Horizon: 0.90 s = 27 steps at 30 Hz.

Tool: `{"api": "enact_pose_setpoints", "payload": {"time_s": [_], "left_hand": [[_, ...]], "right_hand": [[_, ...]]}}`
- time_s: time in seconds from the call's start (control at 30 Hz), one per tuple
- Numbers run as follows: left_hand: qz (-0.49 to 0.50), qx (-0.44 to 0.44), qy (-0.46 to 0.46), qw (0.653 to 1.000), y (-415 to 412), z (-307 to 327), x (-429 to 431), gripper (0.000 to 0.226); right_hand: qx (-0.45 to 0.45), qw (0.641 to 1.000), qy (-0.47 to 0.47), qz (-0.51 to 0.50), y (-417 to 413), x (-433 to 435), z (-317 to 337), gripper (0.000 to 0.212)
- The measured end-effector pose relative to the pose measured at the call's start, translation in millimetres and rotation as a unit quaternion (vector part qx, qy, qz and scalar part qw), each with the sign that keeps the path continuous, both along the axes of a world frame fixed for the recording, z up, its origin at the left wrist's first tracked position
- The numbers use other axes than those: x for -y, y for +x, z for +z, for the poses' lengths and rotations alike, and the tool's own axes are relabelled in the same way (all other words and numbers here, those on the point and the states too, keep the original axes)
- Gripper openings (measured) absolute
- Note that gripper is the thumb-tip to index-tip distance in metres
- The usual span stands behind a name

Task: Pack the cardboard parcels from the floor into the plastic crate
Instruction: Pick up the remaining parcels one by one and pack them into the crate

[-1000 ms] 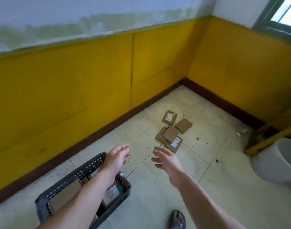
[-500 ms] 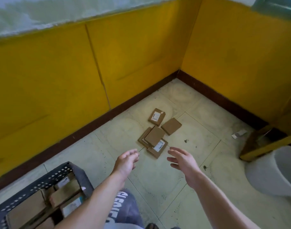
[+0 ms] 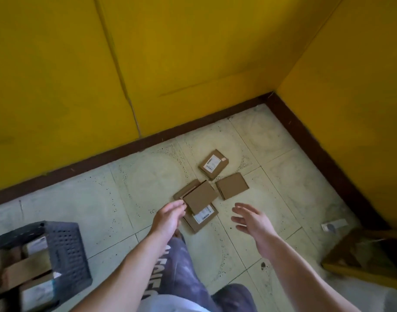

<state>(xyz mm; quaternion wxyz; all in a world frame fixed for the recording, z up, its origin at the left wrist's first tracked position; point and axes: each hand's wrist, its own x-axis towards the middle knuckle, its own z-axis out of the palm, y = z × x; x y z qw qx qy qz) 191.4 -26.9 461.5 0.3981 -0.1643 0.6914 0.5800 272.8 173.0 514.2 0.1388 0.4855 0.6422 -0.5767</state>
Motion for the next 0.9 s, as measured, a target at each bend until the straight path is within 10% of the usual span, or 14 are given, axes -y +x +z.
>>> {"api": "enact_pose_setpoints", "payload": {"time_s": [0.9], "left_hand": [[0.260, 0.167, -0.098, 0.946, -24, -301, -203, 0.013]], "right_hand": [[0.210, 0.927, 0.014, 0.311, -137, -220, -371, 0.020]]}}
